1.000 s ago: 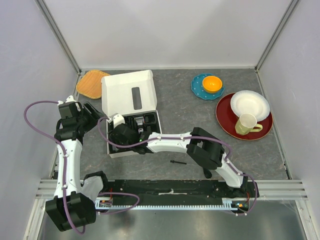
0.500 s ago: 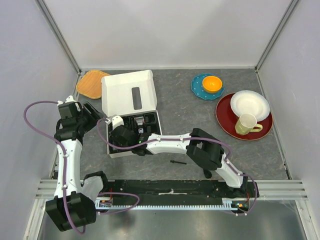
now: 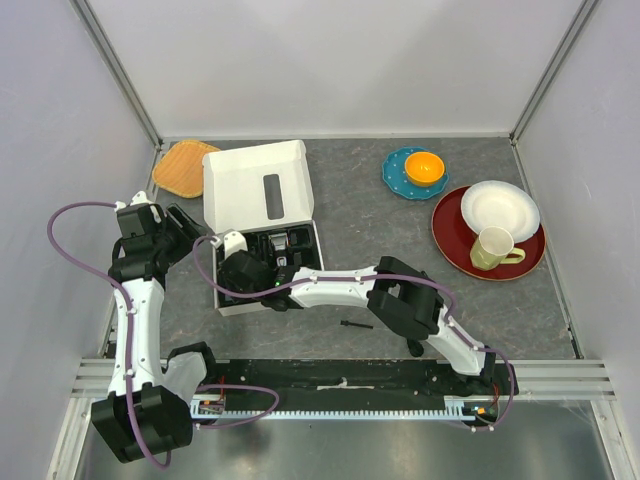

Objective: Sort the hair-cutting tools

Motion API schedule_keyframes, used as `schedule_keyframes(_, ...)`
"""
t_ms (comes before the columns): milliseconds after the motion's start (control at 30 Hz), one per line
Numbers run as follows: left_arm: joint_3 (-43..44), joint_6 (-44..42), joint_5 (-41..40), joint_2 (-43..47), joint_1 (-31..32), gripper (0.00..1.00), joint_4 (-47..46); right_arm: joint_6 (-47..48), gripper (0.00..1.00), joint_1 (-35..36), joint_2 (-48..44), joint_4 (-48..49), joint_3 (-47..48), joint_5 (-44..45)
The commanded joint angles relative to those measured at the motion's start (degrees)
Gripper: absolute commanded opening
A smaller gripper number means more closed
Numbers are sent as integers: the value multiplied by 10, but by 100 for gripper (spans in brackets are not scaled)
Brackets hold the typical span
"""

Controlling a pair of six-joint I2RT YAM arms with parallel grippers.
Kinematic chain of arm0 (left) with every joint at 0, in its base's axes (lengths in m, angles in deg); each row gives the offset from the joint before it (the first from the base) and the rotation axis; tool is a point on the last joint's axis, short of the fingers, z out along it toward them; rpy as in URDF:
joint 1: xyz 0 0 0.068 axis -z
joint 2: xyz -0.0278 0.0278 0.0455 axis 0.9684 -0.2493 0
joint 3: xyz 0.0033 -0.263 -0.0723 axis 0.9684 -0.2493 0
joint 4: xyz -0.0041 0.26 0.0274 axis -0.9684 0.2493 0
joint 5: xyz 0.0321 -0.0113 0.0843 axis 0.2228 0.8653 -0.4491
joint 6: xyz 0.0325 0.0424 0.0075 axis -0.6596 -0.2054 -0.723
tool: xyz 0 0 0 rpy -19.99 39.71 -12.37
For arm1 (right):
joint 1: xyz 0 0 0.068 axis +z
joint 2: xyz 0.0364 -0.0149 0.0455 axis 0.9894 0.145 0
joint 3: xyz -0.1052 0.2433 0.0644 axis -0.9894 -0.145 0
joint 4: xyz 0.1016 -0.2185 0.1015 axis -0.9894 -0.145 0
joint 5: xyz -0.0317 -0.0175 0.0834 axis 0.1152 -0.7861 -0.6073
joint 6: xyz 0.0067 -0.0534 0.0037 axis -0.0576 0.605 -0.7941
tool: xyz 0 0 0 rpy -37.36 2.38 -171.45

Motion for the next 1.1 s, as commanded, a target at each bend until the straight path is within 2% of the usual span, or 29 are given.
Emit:
schedule_keyframes(0,1,-4,14,2,-4,70,-8,-15,9,-2,9,-29,-5,20)
schedule_keyframes(100,0,-4,14,1,-5,70,-9,-14,16,-2,-20,-27,-10,33)
schedule_keyframes(233,0,-4,13,1,-7,70,-8,-7,35,-4,-70,-24,-18,48)
schedule_keyframes(500,-1,-3,14,3,-8,71,-9,-18,50,-13,-168,-40,-74,52)
schedule_keyframes(700,-1,-5,25,2,-8,72,-9,35,60,-44,-286,-155,-169,50)
schedule_keyframes(900,-2,-8,44,2,-9,72,-14,89,72,-62,-417,-282,-308,50)
schedule_keyframes(1067,-5,-11,57,1,-9,72,-18,109,76,-63,-492,-339,-378,10)
